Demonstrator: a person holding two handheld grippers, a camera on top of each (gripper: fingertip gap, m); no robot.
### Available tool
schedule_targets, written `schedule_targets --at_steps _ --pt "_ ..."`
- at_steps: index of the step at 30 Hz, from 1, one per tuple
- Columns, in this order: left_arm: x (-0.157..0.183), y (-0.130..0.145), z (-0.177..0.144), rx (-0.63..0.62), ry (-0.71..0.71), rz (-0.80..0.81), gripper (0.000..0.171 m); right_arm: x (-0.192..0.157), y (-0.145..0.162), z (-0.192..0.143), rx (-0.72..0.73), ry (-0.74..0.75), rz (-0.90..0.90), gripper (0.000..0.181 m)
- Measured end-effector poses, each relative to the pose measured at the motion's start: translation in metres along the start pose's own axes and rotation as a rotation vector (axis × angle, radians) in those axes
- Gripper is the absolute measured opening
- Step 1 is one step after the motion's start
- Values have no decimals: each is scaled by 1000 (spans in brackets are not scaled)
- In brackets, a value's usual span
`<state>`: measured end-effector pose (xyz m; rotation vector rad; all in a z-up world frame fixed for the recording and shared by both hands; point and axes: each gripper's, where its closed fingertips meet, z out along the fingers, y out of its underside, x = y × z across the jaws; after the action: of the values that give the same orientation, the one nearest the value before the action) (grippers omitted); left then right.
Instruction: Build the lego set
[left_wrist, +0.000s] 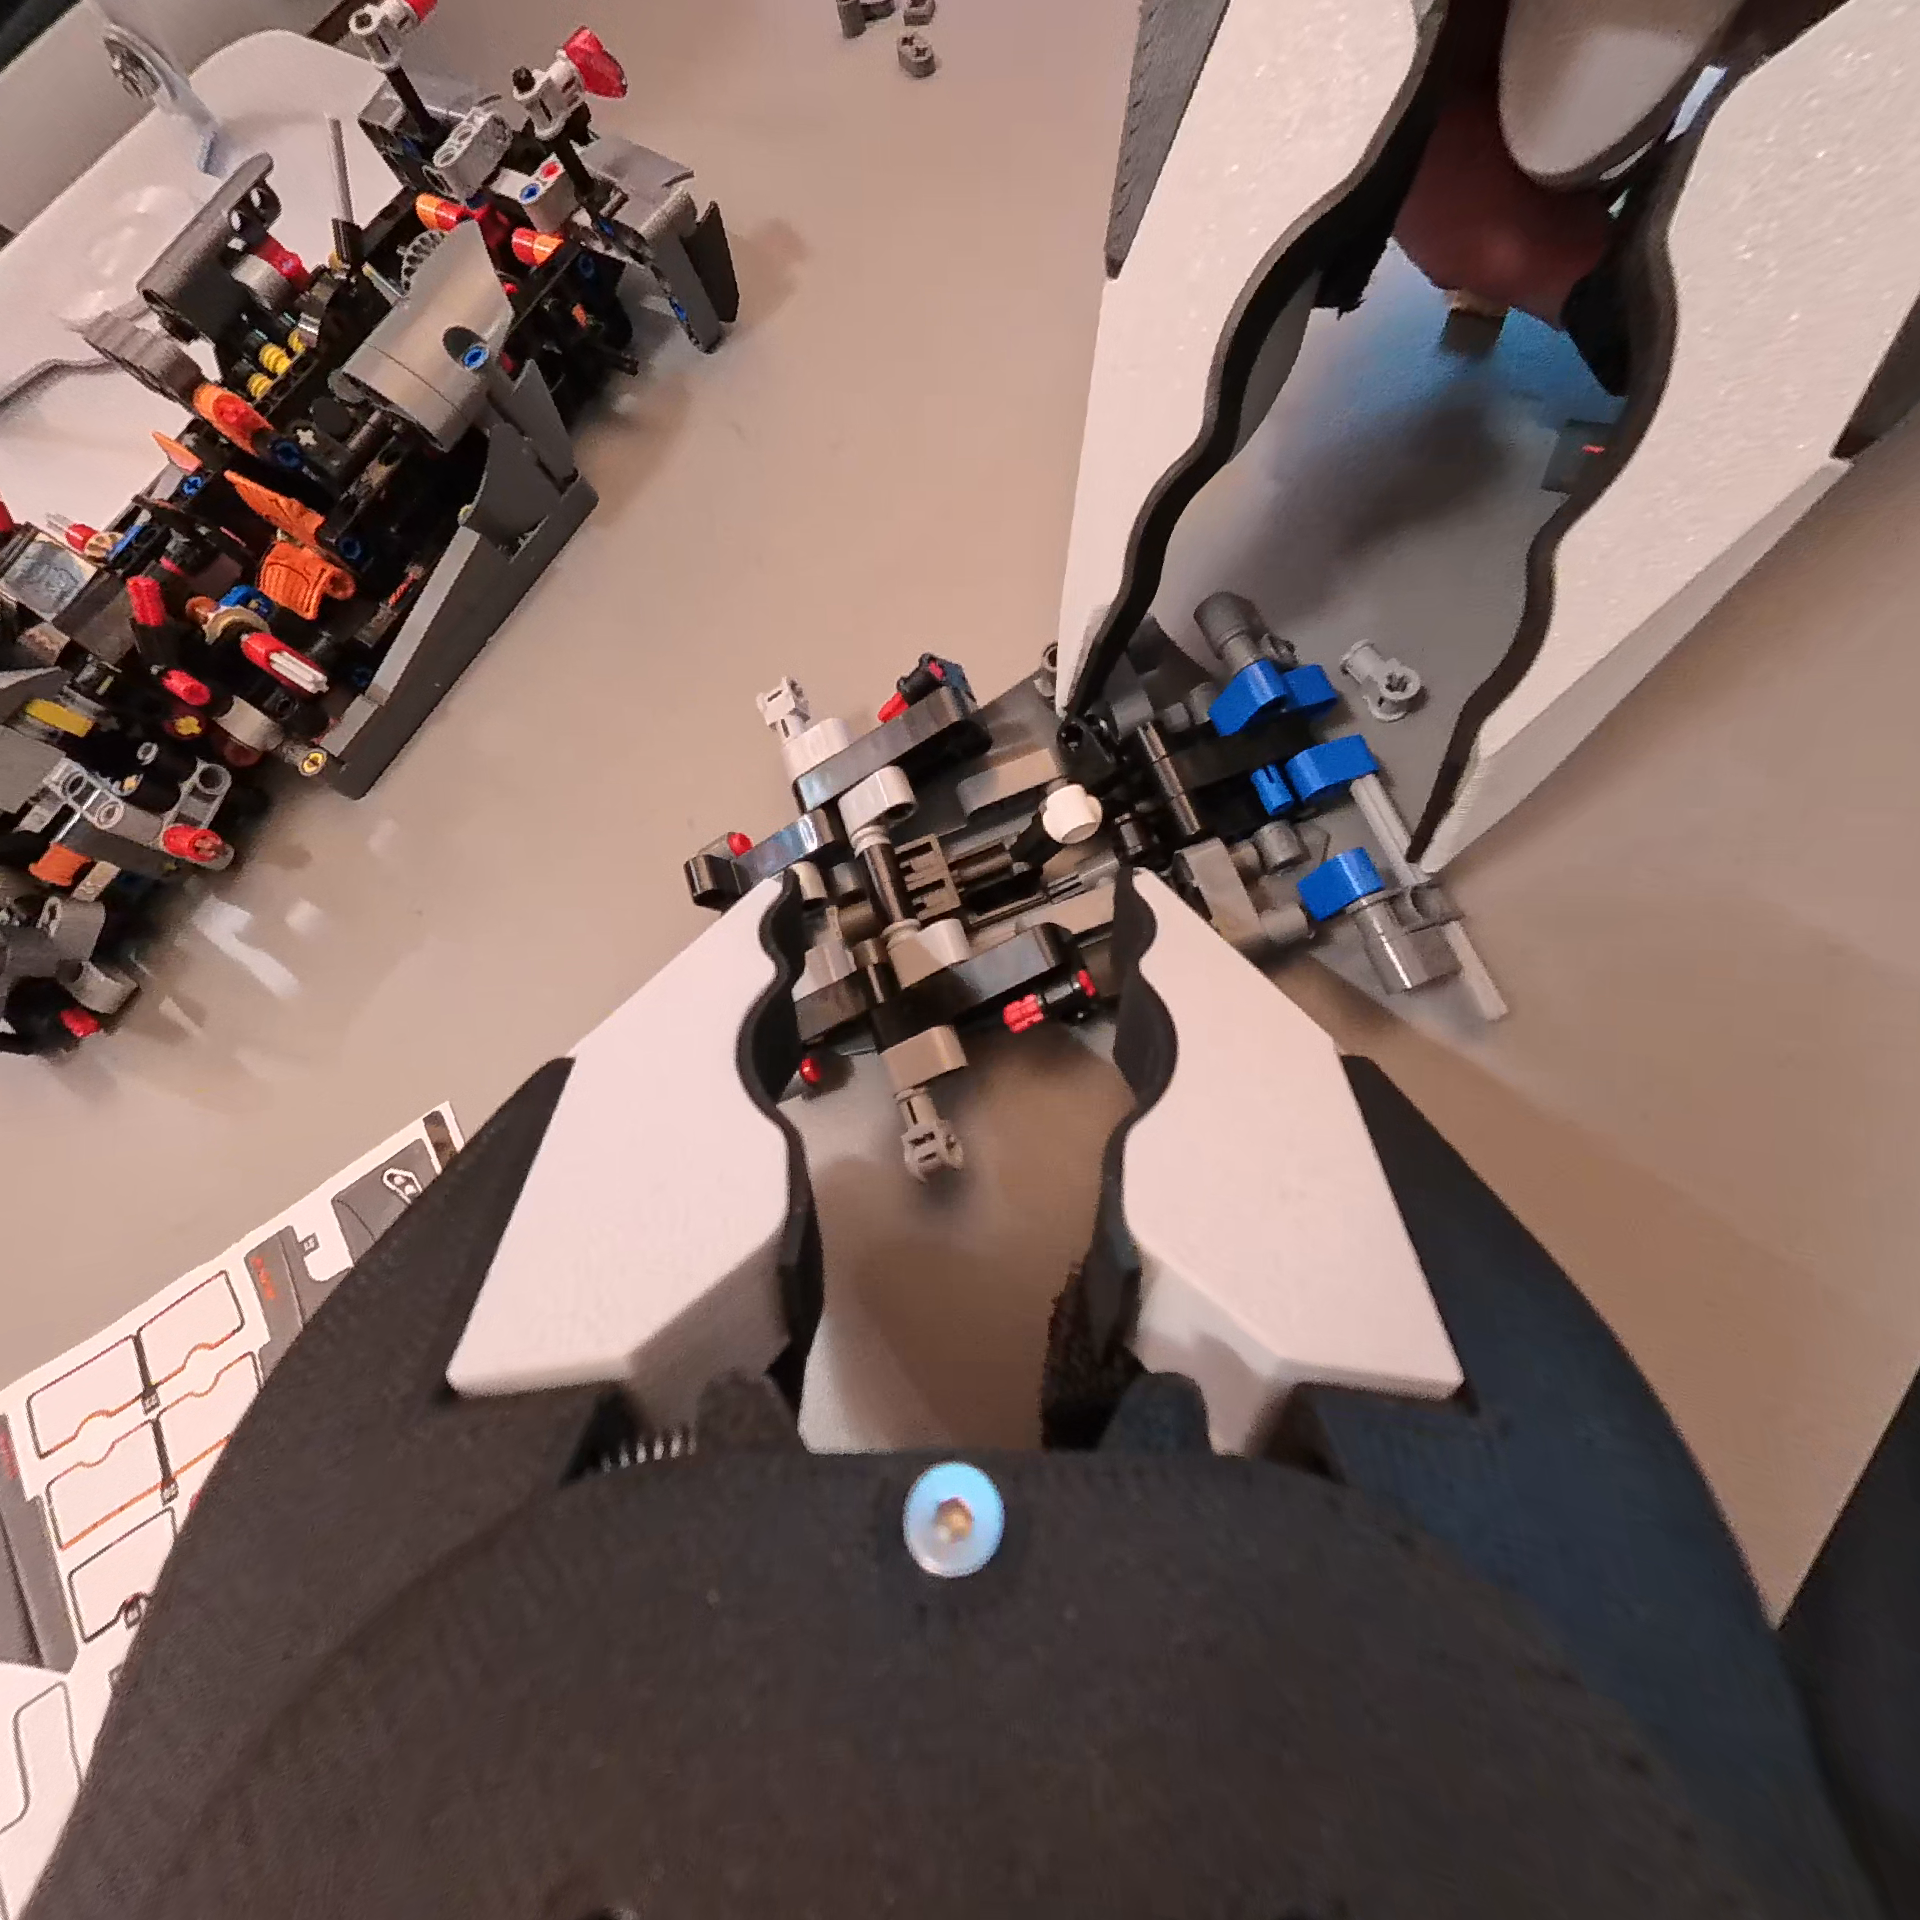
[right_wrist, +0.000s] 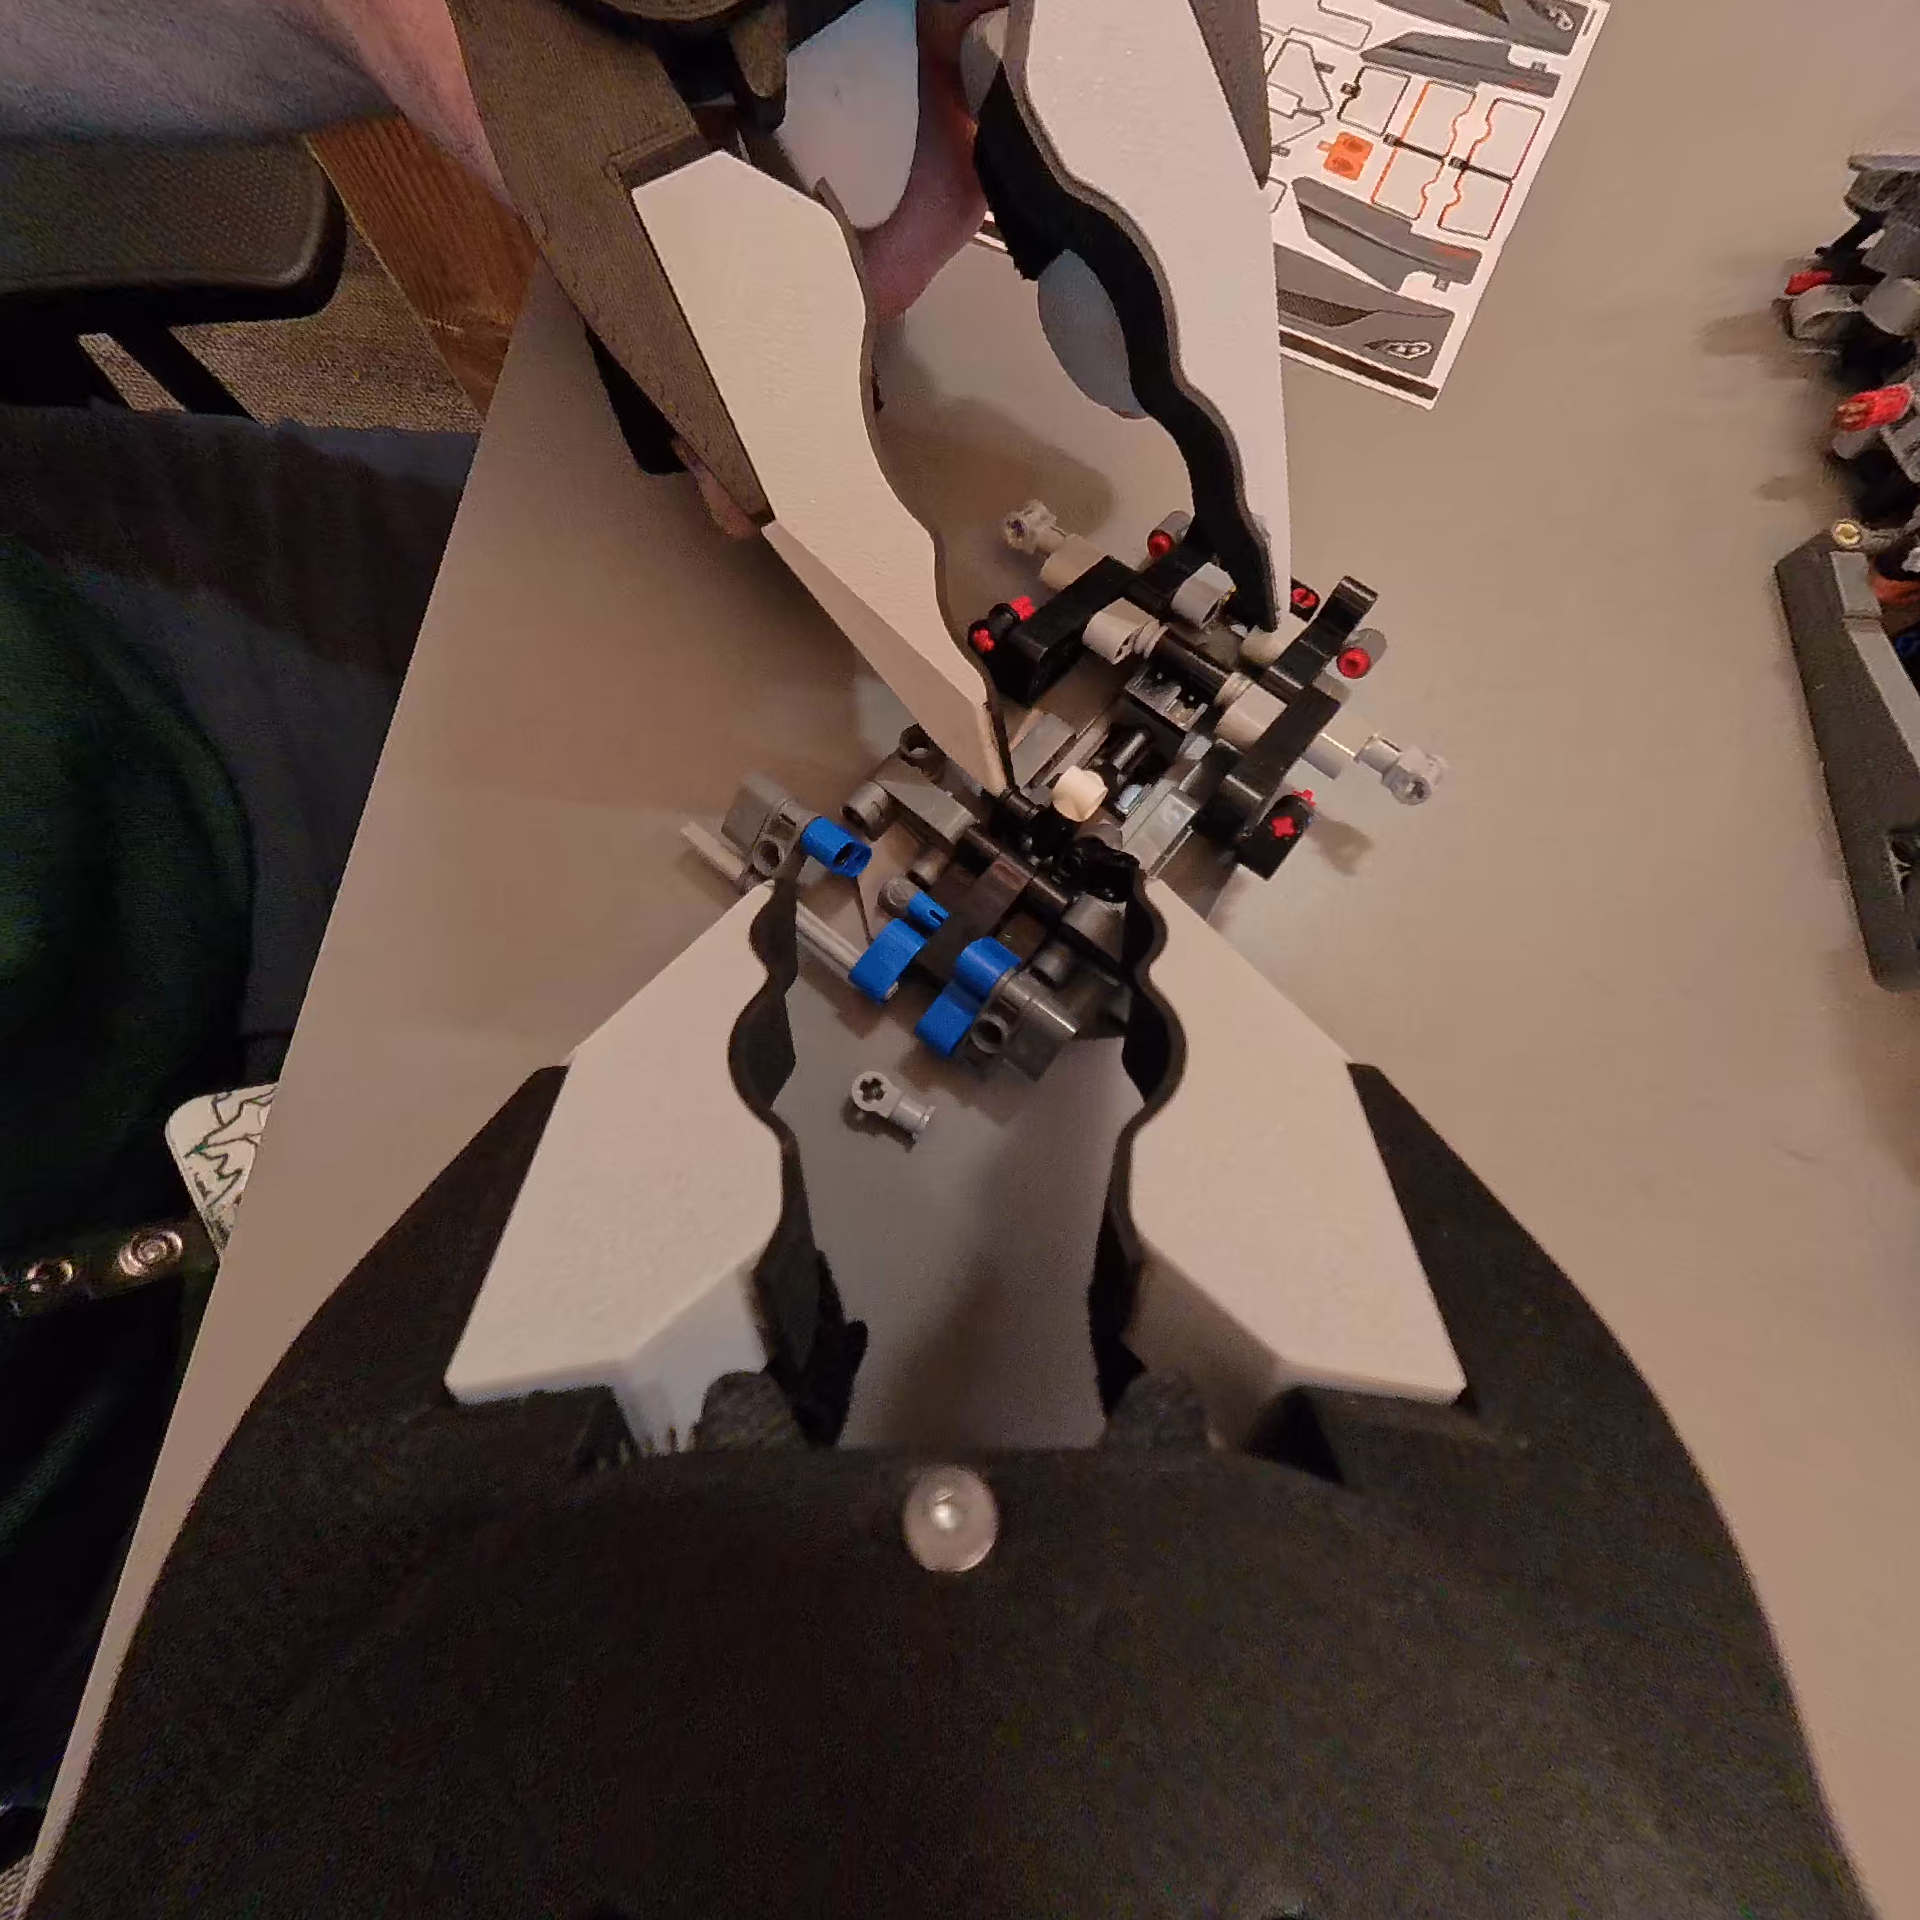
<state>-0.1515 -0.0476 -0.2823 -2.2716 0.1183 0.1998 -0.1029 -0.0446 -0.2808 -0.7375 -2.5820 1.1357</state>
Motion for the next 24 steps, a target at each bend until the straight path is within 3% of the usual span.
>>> schedule_targets --at_steps 24 --pt "1 0 1 2 9 -3 59 -3 -5 2 14 9 -23 67"
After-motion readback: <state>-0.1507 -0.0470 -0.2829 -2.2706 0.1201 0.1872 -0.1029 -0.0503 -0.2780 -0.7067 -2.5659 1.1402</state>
